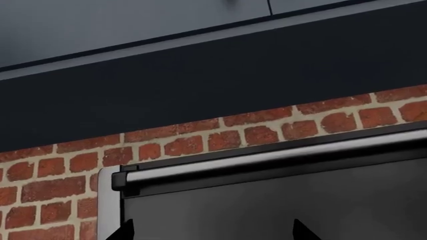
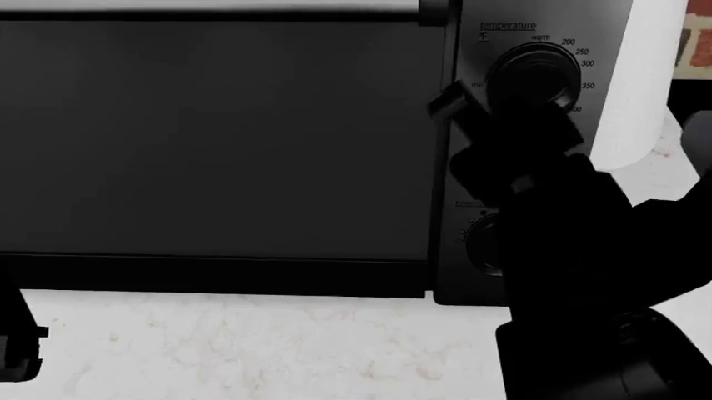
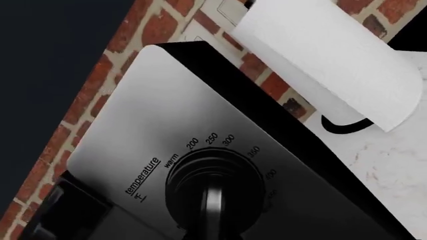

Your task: Decrease the toaster oven temperature.

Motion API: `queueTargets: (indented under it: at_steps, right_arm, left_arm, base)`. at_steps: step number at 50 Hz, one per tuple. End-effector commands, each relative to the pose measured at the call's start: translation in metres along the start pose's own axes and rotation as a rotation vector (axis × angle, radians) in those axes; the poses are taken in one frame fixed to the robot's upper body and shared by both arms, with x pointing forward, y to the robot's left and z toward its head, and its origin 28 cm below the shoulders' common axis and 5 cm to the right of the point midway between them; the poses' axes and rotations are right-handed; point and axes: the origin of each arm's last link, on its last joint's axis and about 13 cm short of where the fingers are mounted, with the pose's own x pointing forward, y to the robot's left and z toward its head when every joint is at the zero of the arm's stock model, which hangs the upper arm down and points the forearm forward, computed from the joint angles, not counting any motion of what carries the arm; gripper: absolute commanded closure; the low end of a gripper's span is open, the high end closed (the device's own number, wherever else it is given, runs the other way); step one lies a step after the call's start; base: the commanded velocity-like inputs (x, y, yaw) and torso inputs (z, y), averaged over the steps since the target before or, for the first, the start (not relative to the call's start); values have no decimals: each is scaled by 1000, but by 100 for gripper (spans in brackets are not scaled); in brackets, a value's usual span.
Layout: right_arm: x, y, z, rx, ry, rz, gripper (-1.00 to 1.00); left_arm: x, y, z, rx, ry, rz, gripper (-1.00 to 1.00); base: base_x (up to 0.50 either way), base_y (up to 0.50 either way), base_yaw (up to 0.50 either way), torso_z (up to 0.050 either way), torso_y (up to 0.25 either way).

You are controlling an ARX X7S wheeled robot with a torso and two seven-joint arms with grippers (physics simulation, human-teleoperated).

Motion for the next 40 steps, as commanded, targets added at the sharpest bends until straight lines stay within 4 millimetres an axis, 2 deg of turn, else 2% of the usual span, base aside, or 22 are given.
queueTargets:
  at_steps: [1,40]
  right_arm:
    - [9,-5,-12,-118,94,-12,100]
    - [18,-6,-3,-486,117,-71,100]
  left_arm:
    - [0,-1,1,-1,-2,-3,-100]
    - [0,-4,0,2,2,-6,-100]
  base:
    - [11,3,9,0,0]
    - [11,3,10,0,0]
